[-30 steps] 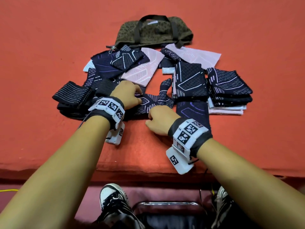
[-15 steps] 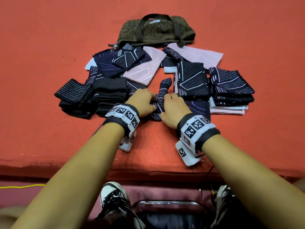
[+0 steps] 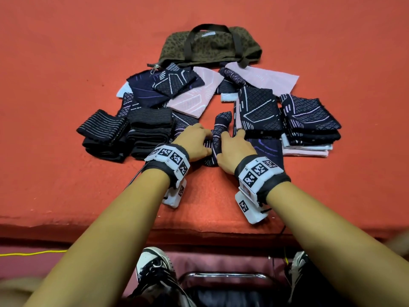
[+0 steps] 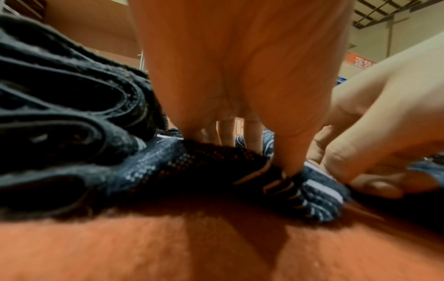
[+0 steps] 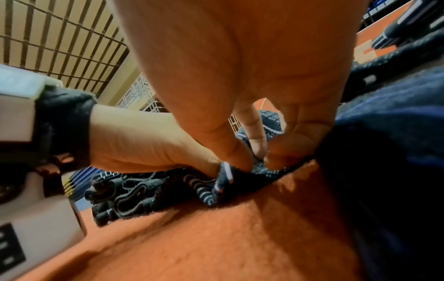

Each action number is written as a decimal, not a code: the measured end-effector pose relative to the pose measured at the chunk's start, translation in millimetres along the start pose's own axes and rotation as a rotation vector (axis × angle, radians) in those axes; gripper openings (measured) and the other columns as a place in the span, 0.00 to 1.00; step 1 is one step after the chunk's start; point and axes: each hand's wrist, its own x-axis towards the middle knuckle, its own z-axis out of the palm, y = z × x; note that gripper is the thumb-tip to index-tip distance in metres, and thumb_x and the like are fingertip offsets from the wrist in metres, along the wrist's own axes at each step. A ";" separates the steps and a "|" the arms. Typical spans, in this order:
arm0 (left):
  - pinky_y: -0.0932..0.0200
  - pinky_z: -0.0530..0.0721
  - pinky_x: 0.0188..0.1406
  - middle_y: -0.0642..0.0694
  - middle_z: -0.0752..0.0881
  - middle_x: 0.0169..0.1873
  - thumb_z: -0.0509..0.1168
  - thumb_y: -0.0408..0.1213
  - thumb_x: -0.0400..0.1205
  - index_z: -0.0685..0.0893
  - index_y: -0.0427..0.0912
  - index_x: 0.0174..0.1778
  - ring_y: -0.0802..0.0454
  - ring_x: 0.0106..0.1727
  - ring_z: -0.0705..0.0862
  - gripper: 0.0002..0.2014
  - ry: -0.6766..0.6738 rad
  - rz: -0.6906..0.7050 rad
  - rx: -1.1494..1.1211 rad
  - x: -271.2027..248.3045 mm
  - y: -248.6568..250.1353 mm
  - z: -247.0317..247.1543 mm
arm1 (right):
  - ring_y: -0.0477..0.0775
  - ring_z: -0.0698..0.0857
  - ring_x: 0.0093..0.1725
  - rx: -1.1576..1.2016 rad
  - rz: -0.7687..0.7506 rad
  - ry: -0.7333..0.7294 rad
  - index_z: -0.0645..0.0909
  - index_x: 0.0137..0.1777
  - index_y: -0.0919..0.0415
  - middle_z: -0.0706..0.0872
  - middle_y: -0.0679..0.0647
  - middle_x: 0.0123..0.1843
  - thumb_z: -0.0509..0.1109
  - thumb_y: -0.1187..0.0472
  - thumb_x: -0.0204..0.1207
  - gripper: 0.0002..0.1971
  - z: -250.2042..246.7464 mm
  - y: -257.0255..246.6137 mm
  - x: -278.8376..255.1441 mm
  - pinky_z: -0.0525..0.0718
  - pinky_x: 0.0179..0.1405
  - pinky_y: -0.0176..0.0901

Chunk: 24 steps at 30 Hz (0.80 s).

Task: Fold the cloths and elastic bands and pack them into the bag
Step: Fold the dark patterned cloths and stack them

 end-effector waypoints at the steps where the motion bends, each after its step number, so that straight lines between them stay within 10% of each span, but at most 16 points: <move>1: 0.52 0.76 0.67 0.40 0.79 0.62 0.73 0.42 0.76 0.83 0.43 0.68 0.42 0.64 0.79 0.23 0.003 -0.002 -0.003 0.1 -0.2 0.2 | 0.72 0.83 0.55 -0.008 0.003 -0.011 0.70 0.69 0.62 0.67 0.67 0.69 0.66 0.57 0.79 0.20 0.1 -0.1 -0.1 0.77 0.49 0.51; 15: 0.47 0.77 0.65 0.35 0.82 0.56 0.73 0.43 0.74 0.84 0.43 0.66 0.38 0.61 0.79 0.23 0.021 0.028 -0.017 -2.0 3.5 9.1 | 0.60 0.85 0.43 0.117 -0.212 0.089 0.82 0.35 0.56 0.87 0.55 0.38 0.67 0.53 0.68 0.08 -55.7 4.9 -6.1 0.84 0.44 0.48; 20: 0.58 0.72 0.46 0.41 0.84 0.49 0.72 0.39 0.77 0.85 0.39 0.54 0.40 0.52 0.83 0.12 0.019 0.100 -0.136 -5.7 15.8 8.5 | 0.59 0.82 0.43 0.168 -0.338 0.167 0.81 0.40 0.52 0.84 0.52 0.36 0.66 0.55 0.71 0.04 -53.8 0.7 -12.3 0.81 0.44 0.48; 24: 0.61 0.76 0.52 0.52 0.86 0.42 0.64 0.37 0.82 0.85 0.53 0.43 0.52 0.49 0.84 0.06 0.036 0.055 -0.295 -8.9 -1.1 -7.1 | 0.60 0.83 0.44 0.203 -0.378 0.077 0.76 0.55 0.58 0.85 0.53 0.38 0.66 0.60 0.72 0.12 -34.1 3.2 -10.2 0.79 0.44 0.48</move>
